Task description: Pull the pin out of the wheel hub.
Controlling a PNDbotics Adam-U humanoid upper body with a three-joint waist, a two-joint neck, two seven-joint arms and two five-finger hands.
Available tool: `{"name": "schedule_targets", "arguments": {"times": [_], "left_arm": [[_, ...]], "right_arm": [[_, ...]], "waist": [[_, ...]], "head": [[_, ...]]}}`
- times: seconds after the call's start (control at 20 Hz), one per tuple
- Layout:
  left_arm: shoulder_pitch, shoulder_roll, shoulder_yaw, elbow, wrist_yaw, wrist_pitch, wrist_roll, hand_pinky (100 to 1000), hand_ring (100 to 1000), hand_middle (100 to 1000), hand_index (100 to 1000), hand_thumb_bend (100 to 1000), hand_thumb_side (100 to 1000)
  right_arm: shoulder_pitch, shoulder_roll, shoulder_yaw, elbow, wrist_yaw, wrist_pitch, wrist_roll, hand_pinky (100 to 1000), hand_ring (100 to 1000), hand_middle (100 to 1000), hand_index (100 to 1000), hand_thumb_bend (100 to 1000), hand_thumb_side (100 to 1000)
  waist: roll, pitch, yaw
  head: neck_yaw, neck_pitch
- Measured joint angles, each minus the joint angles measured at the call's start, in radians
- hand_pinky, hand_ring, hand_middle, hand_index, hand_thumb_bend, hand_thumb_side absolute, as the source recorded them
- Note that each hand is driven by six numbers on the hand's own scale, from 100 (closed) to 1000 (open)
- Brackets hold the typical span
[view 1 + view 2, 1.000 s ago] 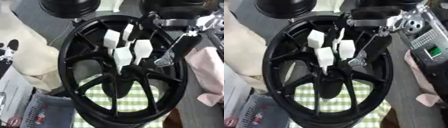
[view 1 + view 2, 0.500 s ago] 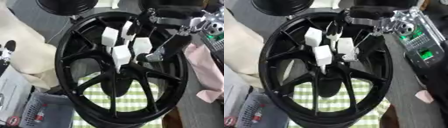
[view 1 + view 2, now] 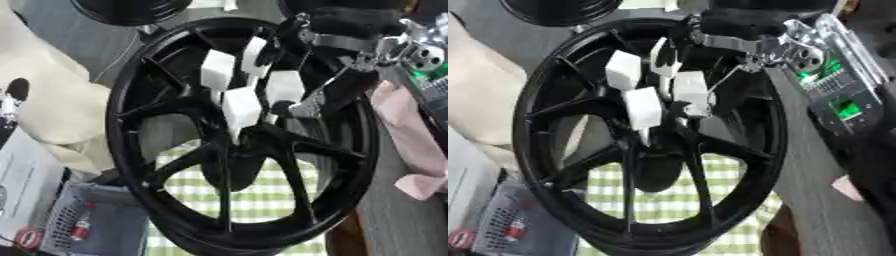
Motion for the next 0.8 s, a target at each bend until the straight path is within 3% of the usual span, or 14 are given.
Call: {"name": "schedule_targets", "arguments": {"times": [0.8], "left_arm": [[-0.010, 0.000, -0.007, 0.000, 0.014, -0.004, -0.011, 588, 658, 482, 660, 720, 510]], "right_arm": [[0.015, -0.009, -0.011, 0.037, 0.057, -0.028, 0.000, 820, 716, 670, 777, 395, 413]], "waist": [[0.020, 0.028, 0.002]], "head": [[-0.006, -0.028]]}}
